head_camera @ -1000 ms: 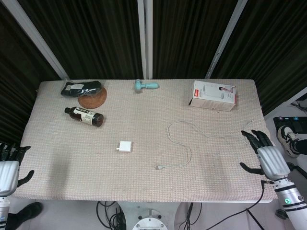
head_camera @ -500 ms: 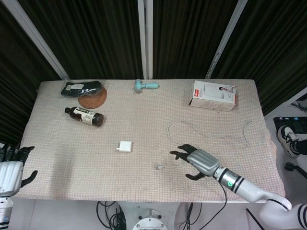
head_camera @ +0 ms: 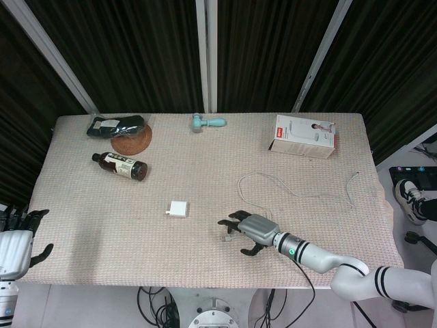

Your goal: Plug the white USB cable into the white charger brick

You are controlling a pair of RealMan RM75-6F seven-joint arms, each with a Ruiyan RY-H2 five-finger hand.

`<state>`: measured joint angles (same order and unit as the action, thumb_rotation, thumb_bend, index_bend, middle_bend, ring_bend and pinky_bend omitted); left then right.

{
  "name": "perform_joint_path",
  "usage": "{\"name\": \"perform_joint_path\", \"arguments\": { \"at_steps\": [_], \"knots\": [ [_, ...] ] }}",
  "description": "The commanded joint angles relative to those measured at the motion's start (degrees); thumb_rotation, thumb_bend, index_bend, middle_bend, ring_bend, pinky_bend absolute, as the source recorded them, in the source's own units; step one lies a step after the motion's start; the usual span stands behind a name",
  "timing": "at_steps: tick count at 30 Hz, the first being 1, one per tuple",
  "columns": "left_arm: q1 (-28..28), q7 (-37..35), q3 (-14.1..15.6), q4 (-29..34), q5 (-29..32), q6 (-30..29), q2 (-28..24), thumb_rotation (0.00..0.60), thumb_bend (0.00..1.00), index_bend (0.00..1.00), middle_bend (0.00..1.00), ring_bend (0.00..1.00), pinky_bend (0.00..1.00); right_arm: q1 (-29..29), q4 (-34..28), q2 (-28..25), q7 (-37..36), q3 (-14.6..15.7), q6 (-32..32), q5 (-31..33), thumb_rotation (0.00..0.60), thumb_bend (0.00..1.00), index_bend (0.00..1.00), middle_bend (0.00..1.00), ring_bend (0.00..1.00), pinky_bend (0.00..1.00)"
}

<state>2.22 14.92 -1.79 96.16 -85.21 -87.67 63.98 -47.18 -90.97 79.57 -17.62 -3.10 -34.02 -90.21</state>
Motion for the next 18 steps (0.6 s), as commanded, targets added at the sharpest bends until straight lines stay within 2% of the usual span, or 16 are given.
{"name": "perform_joint_path", "arguments": {
  "at_steps": [1, 9, 18],
  "knots": [
    [0.0, -0.1, 0.0, -0.1, 0.0, 0.1, 0.1, 0.600, 0.19, 0.22, 0.24, 0.08, 0.00, -0.5, 0.3, 0.6, 0.5, 0.5, 0.2, 0.4, 0.600, 0.27, 0.02, 0.25, 0.00, 0.00],
    [0.0, -0.2, 0.0, -0.3, 0.0, 0.0, 0.3, 0.600, 0.19, 0.22, 0.24, 0.08, 0.00, -1.2, -0.8, 1.0, 2.0, 2.4, -0.6, -0.2, 0.600, 0.27, 0.02, 0.25, 0.00, 0.00],
    [0.0, -0.6, 0.1, -0.7, -0.2, 0.0, 0.5, 0.600, 0.19, 0.22, 0.24, 0.08, 0.00, 1.5, -5.9, -3.4, 4.7, 7.6, -6.2, -4.3, 0.600, 0.27, 0.02, 0.26, 0.00, 0.00]
  ]
}}
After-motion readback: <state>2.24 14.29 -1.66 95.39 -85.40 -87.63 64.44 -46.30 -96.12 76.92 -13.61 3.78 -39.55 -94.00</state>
